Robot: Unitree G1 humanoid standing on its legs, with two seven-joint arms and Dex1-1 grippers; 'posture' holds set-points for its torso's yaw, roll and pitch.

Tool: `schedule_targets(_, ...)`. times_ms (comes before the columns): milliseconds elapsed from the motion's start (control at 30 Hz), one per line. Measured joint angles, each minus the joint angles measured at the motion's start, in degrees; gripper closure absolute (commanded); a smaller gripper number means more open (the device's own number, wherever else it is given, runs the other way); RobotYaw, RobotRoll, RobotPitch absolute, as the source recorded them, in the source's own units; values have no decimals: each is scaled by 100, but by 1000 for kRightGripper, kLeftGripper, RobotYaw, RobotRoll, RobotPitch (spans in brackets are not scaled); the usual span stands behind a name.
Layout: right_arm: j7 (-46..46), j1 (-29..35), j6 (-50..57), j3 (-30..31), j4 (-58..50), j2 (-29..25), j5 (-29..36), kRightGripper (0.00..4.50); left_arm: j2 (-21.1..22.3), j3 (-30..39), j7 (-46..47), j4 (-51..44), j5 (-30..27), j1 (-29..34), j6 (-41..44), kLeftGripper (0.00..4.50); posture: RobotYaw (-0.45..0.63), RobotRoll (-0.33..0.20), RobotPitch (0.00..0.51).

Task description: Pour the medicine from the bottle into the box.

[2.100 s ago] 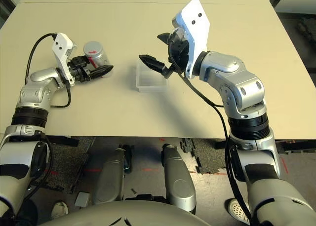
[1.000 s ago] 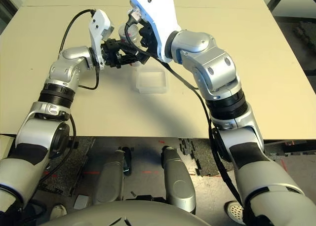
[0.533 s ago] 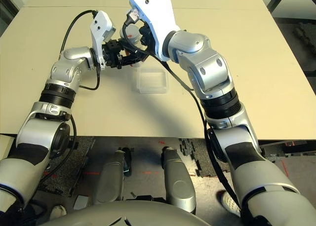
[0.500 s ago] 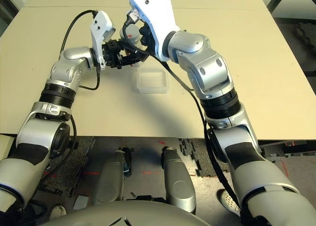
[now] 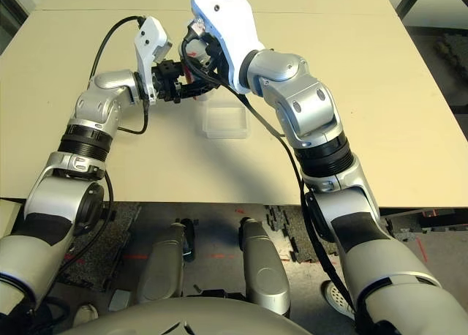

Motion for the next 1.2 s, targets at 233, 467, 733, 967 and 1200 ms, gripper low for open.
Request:
schedule_targets(233, 367, -94, 27, -432, 110, 5, 499, 1974, 325, 0, -444, -677, -245, 68, 692, 1729, 5, 0, 189)
schedule_targets(467, 1442, -453, -99, -697, 538, -448, 1276, 2009, 783, -2, -1148, -1328, -619, 73, 1188, 1729, 26, 0, 186)
schedule_targets(733, 2096, -604, -168, -920, 673, -753, 1901, 3594, 704, 101, -1234, -1546, -684, 74, 928, 1733, 38, 0, 185)
schedule_targets(967, 1834, -588, -49, -1299, 730, -852, 1965, 4500, 503, 140, -1110, -1566, -679, 139, 254, 1734, 35, 0, 185)
schedule_targets(1200, 1440, -588, 173, -1353, 500, -589, 2037, 3512, 307, 252, -690, -1094, -666, 136, -362, 1734, 22, 0, 184)
